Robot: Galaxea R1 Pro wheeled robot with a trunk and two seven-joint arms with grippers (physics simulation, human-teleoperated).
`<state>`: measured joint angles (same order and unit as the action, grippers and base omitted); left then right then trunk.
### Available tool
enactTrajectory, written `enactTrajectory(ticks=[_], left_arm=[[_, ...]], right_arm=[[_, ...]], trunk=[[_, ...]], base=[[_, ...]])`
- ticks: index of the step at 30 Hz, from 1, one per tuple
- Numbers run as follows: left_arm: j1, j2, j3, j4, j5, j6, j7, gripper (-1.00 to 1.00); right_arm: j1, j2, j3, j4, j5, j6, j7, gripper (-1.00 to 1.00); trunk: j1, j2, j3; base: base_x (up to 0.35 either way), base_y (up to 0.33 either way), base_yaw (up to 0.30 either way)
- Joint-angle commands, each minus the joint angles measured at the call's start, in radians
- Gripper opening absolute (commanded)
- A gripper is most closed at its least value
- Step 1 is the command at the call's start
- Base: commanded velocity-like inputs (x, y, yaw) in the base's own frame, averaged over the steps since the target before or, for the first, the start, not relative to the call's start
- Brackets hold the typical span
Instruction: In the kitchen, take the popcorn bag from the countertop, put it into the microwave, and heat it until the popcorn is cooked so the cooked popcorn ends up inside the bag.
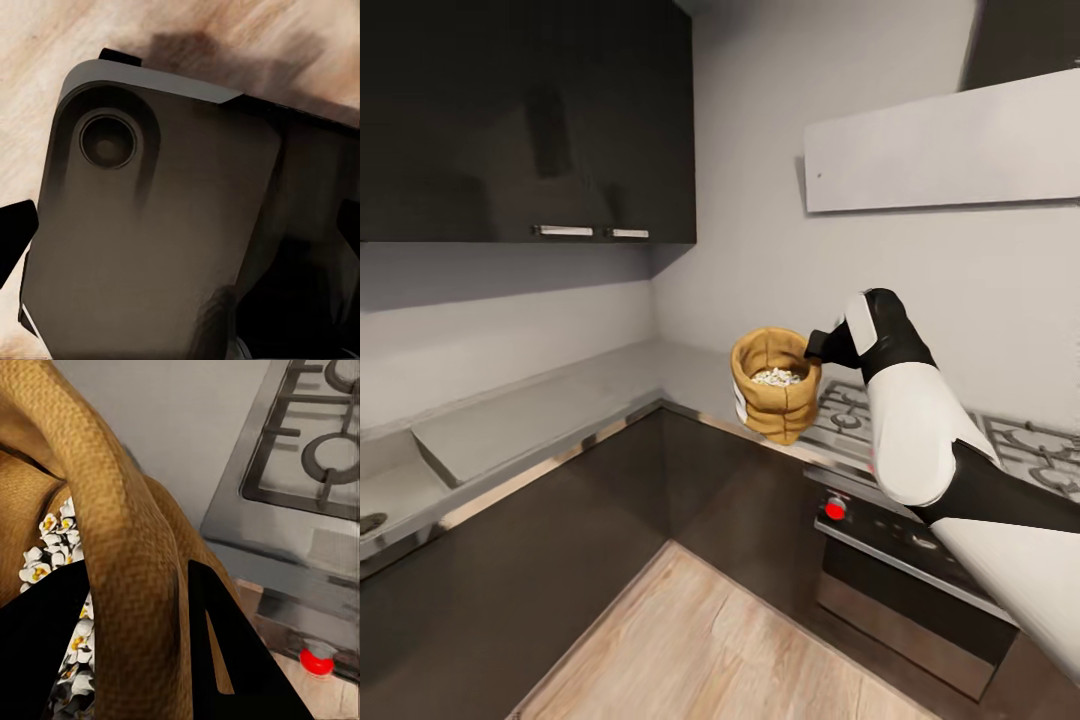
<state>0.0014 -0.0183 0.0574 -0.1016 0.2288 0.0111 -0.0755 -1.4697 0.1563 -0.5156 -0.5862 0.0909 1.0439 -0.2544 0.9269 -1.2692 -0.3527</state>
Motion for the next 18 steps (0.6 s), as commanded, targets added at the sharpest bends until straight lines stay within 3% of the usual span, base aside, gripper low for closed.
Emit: enactTrajectory(ticks=[1, 18], left_arm=[[0.0, 0.0, 0.005, -0.001, 0.004, 0.001, -0.004, 1.0], [0.0, 0.0, 0.005, -0.001, 0.004, 0.001, -0.004, 1.0]], right_arm=[[-0.001, 0.003, -0.008, -0.001, 0.008, 0.003, 0.003, -1.0], [-0.001, 0.008, -0.008, 0.003, 0.009, 0.003, 0.001, -1.0]], trunk=[[-0.001, -0.001, -0.001], [-0.001, -0.001, -0.001]], base=[[-0.344, 0.0, 0.0], [-0.344, 0.0, 0.0]])
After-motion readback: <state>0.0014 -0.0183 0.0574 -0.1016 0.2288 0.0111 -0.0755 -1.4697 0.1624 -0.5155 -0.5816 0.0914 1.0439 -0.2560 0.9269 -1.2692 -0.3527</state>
